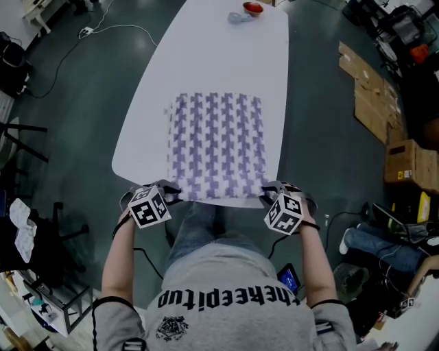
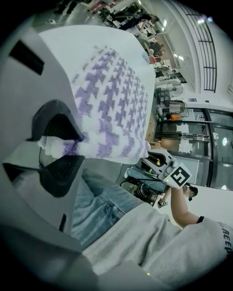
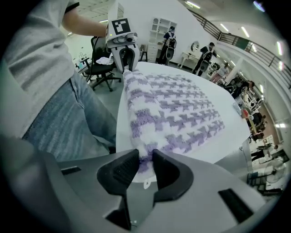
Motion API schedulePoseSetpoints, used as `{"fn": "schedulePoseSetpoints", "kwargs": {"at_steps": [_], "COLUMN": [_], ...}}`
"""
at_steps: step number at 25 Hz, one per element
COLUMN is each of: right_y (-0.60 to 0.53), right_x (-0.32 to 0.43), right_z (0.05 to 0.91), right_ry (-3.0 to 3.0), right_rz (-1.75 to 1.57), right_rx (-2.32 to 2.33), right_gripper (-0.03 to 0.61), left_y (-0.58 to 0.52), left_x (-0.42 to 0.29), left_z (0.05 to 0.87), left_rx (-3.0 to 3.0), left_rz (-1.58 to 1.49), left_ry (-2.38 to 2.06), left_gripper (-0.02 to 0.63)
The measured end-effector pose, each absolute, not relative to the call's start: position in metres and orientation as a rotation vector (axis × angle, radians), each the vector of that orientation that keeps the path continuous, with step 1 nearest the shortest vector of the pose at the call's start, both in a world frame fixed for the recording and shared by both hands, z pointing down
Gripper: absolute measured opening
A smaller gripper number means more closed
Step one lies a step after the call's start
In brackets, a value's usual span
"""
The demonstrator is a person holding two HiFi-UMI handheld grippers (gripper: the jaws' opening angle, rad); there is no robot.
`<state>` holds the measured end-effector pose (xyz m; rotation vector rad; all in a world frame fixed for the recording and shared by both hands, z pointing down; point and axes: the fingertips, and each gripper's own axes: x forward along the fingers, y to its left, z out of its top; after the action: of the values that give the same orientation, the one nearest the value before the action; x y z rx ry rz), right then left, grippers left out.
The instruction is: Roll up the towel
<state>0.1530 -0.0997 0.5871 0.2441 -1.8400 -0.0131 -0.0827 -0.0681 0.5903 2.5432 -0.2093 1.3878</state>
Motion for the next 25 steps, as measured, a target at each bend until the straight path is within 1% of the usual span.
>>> {"fn": "schedulePoseSetpoints", "kwargs": {"at_steps": [6,11,23,25], "right_y": [-0.116,-0.133,-0.177,-0.187], "right_x": [0.152,0.148,0.159,0.152], "right_z": [0.575,0.563,0.568,0.570], "right_ry": [-1.889,-1.921,-1.915,-1.904], "right_rz": [0.050,0.071,0.065,0.061], "right_rx": [0.299,0.348,0.426,0.437], "right_gripper": [0.098,0.098,0.098,0.098], "left_y": [-0.084,-0.102,-0.156,-0.167], "left_x": [-0.083,-0.089,-0.083,-0.091], "left_z": [0.583,0.578,0.573,0.576], "left_rx": [2.549,2.543,2.502,2.496], "left_rz": [1.398,1.333,1.304,1.300], "left_ry": [-0.205,-0.209,-0.280,-0.302], "left_gripper": [0.112,0.113,0.114,0.114]}}
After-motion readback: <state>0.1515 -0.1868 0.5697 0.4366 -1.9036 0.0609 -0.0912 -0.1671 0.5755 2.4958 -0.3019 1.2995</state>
